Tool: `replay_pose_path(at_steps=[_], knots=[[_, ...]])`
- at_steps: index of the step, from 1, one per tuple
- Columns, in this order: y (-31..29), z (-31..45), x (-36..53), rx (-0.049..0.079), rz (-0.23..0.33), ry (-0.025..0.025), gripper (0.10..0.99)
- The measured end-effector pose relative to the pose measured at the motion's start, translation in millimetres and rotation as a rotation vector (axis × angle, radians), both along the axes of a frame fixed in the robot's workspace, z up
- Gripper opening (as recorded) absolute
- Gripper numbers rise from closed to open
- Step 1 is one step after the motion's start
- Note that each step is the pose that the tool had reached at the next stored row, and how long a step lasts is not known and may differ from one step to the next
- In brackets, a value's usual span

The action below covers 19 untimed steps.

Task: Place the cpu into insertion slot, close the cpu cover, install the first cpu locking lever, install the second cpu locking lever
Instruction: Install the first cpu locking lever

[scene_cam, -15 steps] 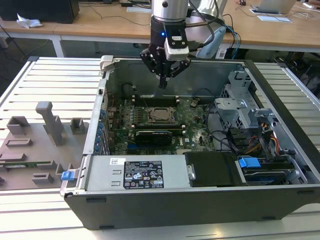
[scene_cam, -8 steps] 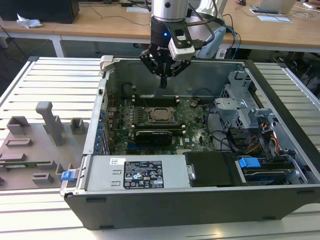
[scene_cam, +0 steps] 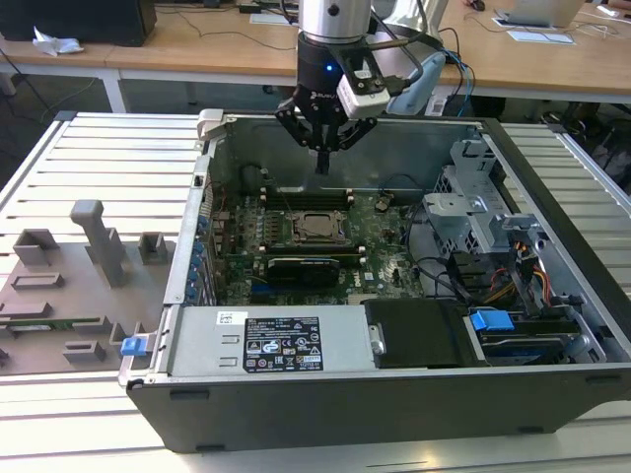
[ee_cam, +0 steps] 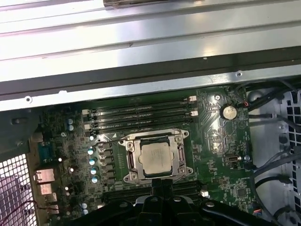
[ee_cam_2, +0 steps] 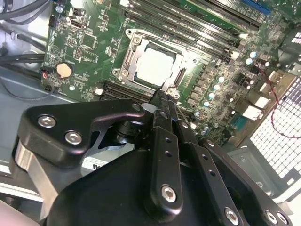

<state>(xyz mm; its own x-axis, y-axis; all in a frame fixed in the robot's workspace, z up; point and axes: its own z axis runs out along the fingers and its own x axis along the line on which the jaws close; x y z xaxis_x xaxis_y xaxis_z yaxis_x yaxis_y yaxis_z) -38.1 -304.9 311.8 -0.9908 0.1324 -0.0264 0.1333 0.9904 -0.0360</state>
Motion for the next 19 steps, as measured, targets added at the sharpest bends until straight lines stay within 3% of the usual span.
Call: replay_pose_path(at_steps=[19], knots=[[0.0, 0.0, 0.0, 0.000, 0.143, 0.0000, 0.106]])
